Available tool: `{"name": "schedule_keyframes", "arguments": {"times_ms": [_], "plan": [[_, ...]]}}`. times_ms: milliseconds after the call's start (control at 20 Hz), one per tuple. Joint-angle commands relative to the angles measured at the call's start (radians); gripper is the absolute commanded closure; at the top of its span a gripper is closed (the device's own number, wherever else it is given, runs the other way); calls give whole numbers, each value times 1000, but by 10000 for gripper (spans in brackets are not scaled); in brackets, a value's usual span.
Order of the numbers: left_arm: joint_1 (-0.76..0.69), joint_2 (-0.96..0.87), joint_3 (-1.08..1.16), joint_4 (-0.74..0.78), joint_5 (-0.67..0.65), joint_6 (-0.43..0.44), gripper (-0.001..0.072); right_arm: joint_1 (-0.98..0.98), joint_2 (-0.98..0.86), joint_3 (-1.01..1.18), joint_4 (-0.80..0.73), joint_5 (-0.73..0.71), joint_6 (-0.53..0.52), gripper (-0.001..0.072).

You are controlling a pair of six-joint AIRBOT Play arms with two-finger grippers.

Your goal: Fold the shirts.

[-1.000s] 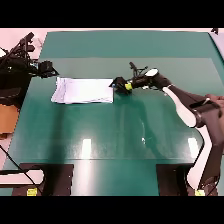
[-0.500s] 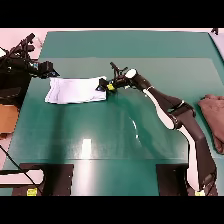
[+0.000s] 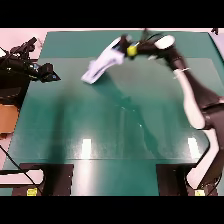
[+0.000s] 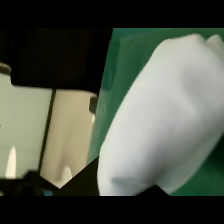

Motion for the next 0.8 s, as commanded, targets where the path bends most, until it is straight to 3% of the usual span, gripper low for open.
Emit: {"name": "schedule_keyframes", "arguments": {"times_ms": [0,300,550,750], "plan": [[-1,5,1,-5,-85,-25,686,-247,219,-98,-167,-2,194,697],[-3,73,1,-20,-99,-53,686,-642,463,-293,-433,232,393,696],[-3,107,1,-24,-113,-68,686,-895,632,-493,-681,388,397,696],[-3,107,1,-28,-118,-68,686,-1085,748,-678,-818,472,310,695]]}}
